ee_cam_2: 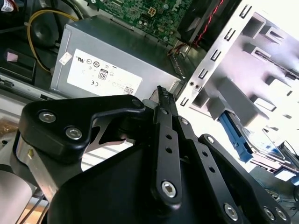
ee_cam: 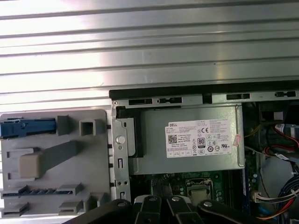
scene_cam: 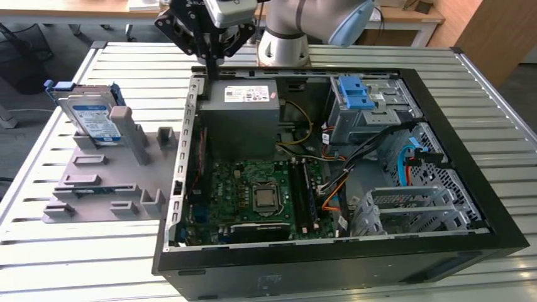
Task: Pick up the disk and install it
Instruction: 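Reach for the disk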
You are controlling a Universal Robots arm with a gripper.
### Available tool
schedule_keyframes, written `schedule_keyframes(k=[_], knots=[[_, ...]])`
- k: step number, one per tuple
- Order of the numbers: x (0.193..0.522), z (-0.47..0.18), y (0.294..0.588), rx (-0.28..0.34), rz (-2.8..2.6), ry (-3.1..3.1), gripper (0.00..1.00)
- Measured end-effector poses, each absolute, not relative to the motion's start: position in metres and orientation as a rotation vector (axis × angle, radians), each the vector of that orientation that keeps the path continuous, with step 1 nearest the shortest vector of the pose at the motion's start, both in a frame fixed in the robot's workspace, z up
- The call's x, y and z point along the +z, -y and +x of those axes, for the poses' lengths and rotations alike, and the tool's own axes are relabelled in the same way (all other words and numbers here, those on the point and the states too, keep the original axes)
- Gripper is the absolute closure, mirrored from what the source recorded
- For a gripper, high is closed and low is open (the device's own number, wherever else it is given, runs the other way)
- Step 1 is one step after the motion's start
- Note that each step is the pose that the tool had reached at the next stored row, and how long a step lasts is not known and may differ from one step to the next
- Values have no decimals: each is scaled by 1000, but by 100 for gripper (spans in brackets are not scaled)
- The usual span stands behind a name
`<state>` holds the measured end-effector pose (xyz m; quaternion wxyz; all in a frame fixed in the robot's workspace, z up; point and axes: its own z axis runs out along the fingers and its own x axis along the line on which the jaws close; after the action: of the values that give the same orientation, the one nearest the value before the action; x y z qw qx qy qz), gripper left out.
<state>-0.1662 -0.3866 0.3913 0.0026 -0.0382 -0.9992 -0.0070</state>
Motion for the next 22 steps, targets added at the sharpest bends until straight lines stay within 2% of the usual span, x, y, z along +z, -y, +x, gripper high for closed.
schedule_keyframes(k=[22], knots=[[391, -211, 375, -22, -120, 3139, 89]])
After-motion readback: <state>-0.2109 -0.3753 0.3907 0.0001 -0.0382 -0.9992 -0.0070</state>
